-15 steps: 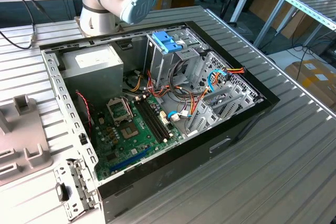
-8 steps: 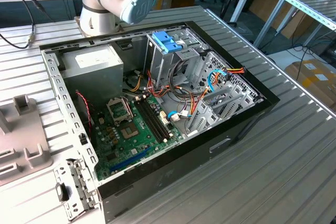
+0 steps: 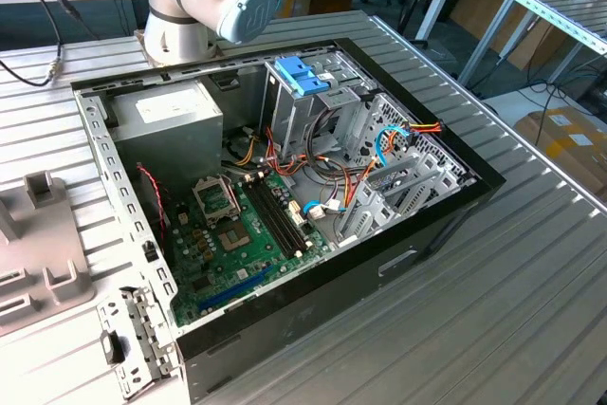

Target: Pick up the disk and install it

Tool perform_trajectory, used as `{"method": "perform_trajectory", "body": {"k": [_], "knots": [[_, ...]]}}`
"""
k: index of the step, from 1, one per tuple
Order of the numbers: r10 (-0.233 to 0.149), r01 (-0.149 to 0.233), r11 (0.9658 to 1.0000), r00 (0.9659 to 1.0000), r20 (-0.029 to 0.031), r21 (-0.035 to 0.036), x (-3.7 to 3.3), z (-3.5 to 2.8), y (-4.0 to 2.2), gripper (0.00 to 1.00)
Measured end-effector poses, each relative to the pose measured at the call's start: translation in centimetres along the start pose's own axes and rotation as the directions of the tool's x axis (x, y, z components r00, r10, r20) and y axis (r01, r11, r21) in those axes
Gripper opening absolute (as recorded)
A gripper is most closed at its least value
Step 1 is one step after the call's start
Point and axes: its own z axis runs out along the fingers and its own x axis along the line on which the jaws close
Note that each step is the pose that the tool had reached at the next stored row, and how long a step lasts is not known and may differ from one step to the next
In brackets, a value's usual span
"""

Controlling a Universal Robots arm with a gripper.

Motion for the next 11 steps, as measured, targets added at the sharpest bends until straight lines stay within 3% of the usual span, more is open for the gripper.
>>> {"method": "perform_trajectory", "body": {"k": [11], "knots": [[0.000,0.000,1.0000,1.0000,0.0039,-0.0002,-0.02,-1.00,0.01,0.37]]}}
